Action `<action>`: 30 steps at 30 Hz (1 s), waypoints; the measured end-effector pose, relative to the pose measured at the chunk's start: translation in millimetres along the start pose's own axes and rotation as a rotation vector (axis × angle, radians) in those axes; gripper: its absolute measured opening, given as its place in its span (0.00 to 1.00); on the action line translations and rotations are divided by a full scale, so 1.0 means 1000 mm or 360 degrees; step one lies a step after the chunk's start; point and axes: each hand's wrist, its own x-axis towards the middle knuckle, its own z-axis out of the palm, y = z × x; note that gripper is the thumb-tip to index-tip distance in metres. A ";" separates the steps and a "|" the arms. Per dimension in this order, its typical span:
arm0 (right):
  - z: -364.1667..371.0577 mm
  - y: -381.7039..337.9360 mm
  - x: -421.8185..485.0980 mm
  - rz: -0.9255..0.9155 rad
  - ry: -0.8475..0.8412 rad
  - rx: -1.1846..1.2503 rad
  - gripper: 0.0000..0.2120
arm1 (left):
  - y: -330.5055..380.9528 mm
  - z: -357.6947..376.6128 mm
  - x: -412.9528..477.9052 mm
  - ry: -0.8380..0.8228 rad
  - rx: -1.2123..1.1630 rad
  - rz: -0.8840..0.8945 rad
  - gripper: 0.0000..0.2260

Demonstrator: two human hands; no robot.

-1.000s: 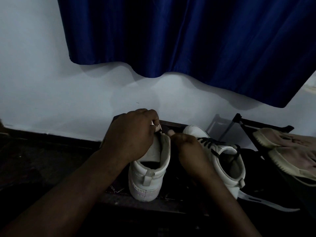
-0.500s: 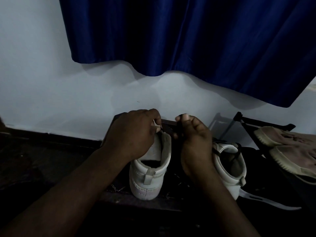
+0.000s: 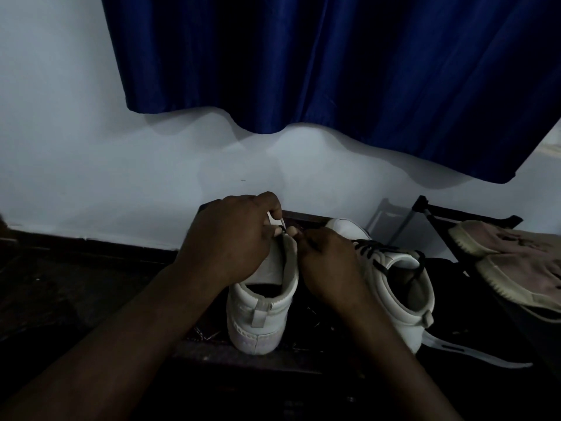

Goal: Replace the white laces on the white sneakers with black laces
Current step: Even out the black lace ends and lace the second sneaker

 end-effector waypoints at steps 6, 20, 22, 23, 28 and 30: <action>0.000 0.000 0.006 0.0584 -0.0155 0.1614 0.18 | 0.001 0.001 -0.001 -0.0014 0.0054 -0.0015 0.06; 0.007 -0.011 0.003 0.0373 0.0153 0.1572 0.21 | -0.005 -0.002 0.000 0.0030 -0.0353 -0.0284 0.01; 0.011 -0.007 0.005 0.0337 0.0184 0.1325 0.22 | -0.009 -0.005 -0.001 0.0005 -0.0599 -0.0444 0.05; 0.012 -0.005 0.006 0.0321 0.0232 0.1204 0.20 | -0.011 -0.007 -0.002 -0.0032 -0.0672 -0.0504 0.06; 0.012 -0.006 0.006 0.0078 0.0424 0.0622 0.08 | -0.019 -0.021 -0.007 -0.0190 -0.0764 -0.0671 0.10; 0.012 -0.004 0.008 0.0053 0.0511 0.0549 0.02 | -0.023 -0.023 -0.008 -0.0205 -0.0809 -0.0747 0.11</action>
